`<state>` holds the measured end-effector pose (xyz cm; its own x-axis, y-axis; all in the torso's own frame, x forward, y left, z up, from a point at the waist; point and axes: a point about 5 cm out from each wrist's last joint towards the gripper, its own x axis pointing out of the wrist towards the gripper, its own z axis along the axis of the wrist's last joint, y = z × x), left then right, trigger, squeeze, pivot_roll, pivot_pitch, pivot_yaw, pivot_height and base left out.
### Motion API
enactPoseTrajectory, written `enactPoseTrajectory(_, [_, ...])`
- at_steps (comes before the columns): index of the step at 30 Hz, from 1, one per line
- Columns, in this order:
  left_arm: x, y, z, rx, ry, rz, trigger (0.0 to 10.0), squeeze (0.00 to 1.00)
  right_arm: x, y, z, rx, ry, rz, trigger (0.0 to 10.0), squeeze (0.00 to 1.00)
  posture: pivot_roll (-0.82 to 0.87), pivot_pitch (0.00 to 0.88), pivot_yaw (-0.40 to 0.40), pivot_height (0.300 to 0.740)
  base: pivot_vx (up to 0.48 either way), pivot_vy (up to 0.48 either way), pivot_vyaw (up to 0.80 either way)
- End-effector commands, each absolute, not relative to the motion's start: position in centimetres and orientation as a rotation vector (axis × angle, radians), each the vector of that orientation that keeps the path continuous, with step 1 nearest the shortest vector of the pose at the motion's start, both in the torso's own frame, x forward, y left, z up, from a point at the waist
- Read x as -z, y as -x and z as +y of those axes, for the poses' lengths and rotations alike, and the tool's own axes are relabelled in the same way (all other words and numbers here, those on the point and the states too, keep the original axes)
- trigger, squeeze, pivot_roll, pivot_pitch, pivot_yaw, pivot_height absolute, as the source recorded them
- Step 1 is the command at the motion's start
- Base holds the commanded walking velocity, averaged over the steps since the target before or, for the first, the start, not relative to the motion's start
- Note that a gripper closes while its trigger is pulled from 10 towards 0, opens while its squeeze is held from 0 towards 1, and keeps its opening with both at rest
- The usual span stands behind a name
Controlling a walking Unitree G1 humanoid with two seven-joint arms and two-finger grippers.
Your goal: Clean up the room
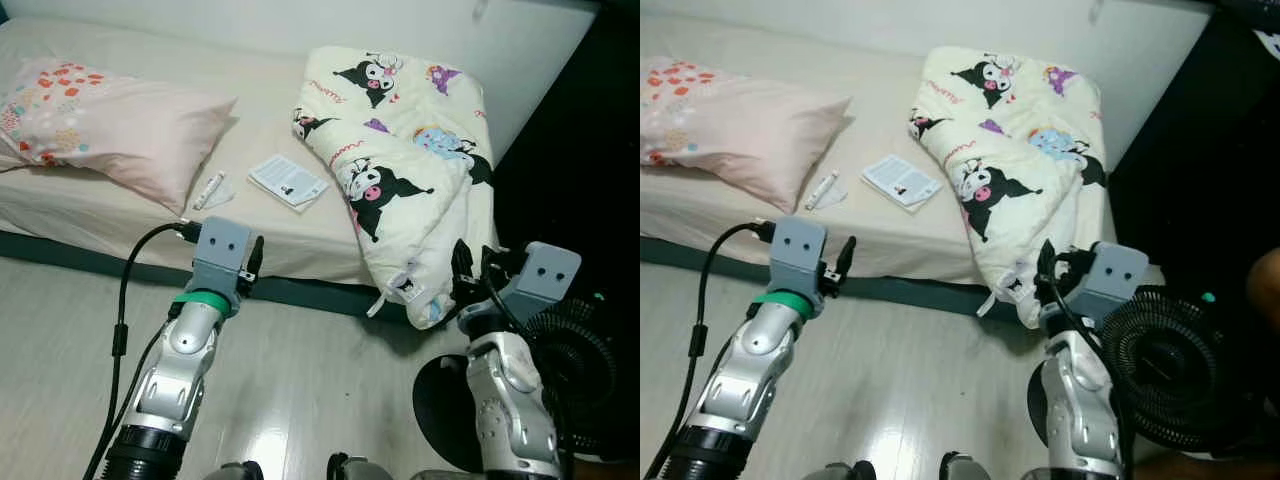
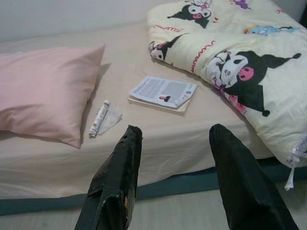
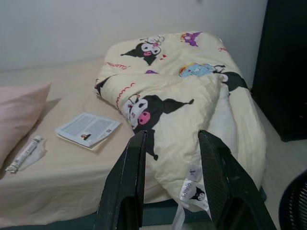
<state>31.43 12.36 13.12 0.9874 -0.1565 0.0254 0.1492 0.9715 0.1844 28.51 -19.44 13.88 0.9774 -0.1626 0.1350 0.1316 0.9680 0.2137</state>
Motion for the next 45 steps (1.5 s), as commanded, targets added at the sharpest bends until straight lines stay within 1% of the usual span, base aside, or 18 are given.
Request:
enactPoseTrajectory(1, [-12.57,-31.34,12.04,0.175,-0.191,-0.02,10.0,0.0,-13.33,-28.14,-20.04,0.177,-0.201,-0.14,10.0,0.0,-0.17,0.069,0.047,0.74,0.0,0.0,0.0])
enactPoseTrajectory(14, [-12.7,-31.59,11.51,0.194,-0.197,-0.025,10.0,0.0,-13.2,-27.59,-19.81,0.161,-0.151,-0.143,10.0,0.0,-0.18,0.08,0.047,0.74,0.0,0.0,0.0])
enactPoseTrajectory(15, [-12.69,-31.57,11.48,0.193,-0.197,-0.025,10.0,0.0,-13.18,-27.69,-19.6,0.144,-0.085,-0.138,10.0,0.0,-0.18,0.081,0.046,0.74,0.0,0.0,0.79])
enactPoseTrajectory(18, [-12.74,-31.55,11.47,0.19,-0.198,-0.027,10.0,0.0,-13.21,-27.83,-19.31,0.13,-0.049,-0.138,10.0,0.0,-0.17,0.082,0.044,0.74,0.0,0.0,0.79])
enactPoseTrajectory(45, [-13.31,-32.02,11.06,0.181,-0.197,-0.048,10.0,0.0,-13.18,-28.17,-19.22,0.121,-0.068,-0.142,10.0,0.0,-0.16,0.084,0.039,0.74,0.0,0.0,0.79])
